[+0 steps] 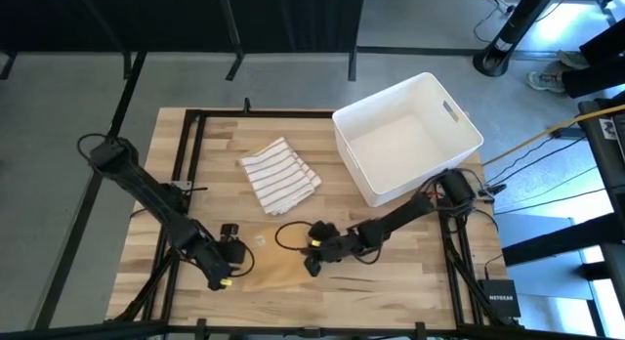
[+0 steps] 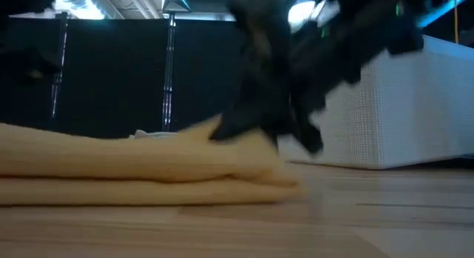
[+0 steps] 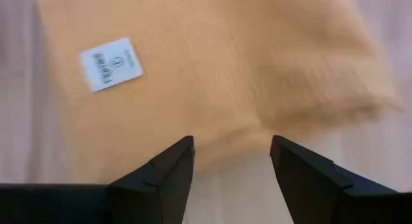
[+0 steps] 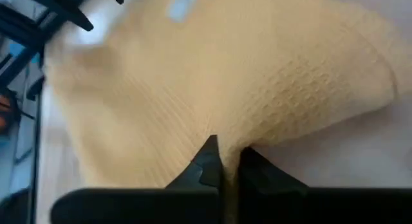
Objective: Fold towel
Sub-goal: Stack the yellow towel on top of the white towel
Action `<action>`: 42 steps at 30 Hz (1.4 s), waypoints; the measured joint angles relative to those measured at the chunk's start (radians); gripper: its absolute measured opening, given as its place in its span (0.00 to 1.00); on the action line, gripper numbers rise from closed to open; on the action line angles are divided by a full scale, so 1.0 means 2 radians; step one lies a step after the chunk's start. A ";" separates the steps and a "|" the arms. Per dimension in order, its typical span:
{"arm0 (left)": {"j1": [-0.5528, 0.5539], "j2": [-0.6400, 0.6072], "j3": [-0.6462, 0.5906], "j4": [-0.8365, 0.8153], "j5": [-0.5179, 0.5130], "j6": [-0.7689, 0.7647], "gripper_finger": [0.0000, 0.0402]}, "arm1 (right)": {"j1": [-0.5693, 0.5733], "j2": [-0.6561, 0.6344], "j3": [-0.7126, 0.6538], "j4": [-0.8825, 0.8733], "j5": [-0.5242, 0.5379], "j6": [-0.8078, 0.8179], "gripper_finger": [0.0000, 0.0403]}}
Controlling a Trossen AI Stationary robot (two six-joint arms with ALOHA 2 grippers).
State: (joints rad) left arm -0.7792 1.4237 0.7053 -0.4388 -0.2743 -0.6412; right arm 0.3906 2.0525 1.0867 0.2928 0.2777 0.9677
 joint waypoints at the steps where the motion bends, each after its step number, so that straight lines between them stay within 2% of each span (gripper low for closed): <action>1: 0.000 -0.013 0.004 -0.012 0.000 0.001 0.49 | 0.000 -0.014 0.000 -0.014 0.003 -0.016 0.03; 5: 0.001 -0.061 0.008 -0.049 -0.003 -0.006 0.49 | 0.000 -0.067 0.002 -0.062 0.020 -0.082 0.03; 12: 0.026 -0.119 0.009 -0.068 -0.062 0.012 0.49 | -0.016 -0.135 0.003 -0.108 0.010 -0.230 0.02; 14: 0.038 -0.123 0.010 -0.066 -0.079 0.025 0.49 | -0.029 -0.144 0.014 -0.143 0.007 -0.264 0.02; 19: 0.082 -0.122 0.010 -0.063 -0.141 0.064 0.49 | -0.065 -0.144 0.081 -0.263 -0.036 -0.360 0.02; 22: 0.115 -0.122 0.010 -0.032 -0.140 0.079 0.49 | -0.073 -0.141 0.107 -0.313 -0.040 -0.403 0.01; 26: 0.162 -0.122 0.010 0.046 -0.101 0.144 0.49 | -0.071 -0.142 0.119 -0.328 -0.041 -0.449 0.01; 32: 0.249 -0.120 0.010 0.187 -0.026 0.250 0.49 | -0.071 -0.137 0.118 -0.331 -0.044 -0.476 0.01; 35: 0.296 -0.116 0.010 0.247 0.042 0.281 0.49 | -0.071 -0.133 0.119 -0.325 -0.043 -0.491 0.01; 39: 0.358 -0.095 0.011 0.323 0.161 0.308 0.49 | -0.071 -0.127 0.119 -0.323 -0.041 -0.509 0.01; 42: 0.391 -0.054 0.031 0.336 0.242 0.326 0.49 | -0.071 -0.126 0.118 -0.321 -0.040 -0.516 0.01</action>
State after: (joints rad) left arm 0.0033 1.3156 0.7679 0.2323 0.2095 0.0100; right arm 0.2481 1.8011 1.3235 -0.3499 0.1979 -0.0640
